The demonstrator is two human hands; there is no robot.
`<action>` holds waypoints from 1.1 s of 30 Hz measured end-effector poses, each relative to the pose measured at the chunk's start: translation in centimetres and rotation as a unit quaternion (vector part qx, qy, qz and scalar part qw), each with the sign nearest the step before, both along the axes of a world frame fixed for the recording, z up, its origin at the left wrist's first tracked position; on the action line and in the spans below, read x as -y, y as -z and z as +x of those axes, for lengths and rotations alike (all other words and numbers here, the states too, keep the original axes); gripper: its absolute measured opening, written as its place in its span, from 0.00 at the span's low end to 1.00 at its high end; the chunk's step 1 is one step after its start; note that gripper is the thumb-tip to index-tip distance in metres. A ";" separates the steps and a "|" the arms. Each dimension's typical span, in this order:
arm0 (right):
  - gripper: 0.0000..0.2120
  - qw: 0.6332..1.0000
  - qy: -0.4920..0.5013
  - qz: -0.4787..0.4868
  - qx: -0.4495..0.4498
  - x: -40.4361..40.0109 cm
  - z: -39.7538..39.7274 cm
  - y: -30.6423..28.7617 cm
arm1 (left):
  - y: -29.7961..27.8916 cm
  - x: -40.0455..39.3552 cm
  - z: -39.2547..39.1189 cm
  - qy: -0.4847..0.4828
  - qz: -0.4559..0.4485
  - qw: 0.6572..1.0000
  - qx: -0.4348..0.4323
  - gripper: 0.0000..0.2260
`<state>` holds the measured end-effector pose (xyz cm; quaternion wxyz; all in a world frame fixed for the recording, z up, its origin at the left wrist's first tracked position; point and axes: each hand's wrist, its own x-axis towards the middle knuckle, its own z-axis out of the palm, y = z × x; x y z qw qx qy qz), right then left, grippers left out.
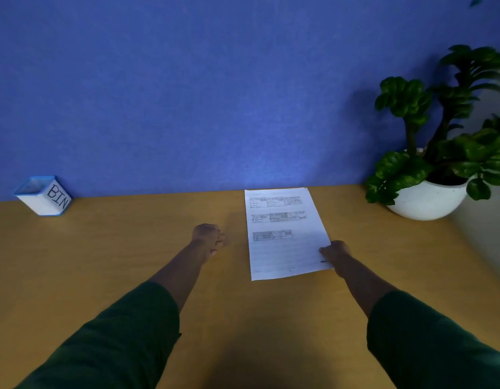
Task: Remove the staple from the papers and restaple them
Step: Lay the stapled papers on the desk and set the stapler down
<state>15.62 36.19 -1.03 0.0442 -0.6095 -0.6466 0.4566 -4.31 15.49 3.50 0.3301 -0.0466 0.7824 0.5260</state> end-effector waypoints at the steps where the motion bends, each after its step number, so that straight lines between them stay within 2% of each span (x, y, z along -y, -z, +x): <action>1: 0.12 1.000 -0.006 0.011 0.007 -0.1 0.0 0.0 | -0.1 0.1 0.1 0.001 0.001 1.000 -0.001 0.08; 12: 0.21 0.997 -0.024 0.059 0.036 -0.6 -0.5 0.2 | -0.4 0.7 0.2 0.004 -0.005 1.000 -0.008 0.12; 17: 0.26 0.981 -0.044 0.152 0.112 -0.9 0.1 -0.3 | -0.2 0.5 0.2 -0.007 -0.010 1.000 -0.004 0.12; 21: 0.29 0.967 -0.094 0.199 0.127 -1.5 2.1 -1.8 | 0.3 0.3 0.4 -0.012 -0.017 1.000 0.001 0.12; 27: 0.47 0.934 -0.187 0.123 0.279 -1.2 6.9 -2.7 | 0.7 -0.2 1.1 0.010 -0.024 1.000 0.002 0.13; 30: 0.47 0.918 -0.201 0.100 0.326 -0.8 8.0 -2.8 | 0.7 -0.9 1.6 0.022 -0.033 0.999 -0.004 0.13; 33: 0.43 0.917 -0.196 0.068 0.341 -0.4 9.0 -2.4 | 0.6 -1.6 2.1 0.027 -0.033 0.999 -0.001 0.11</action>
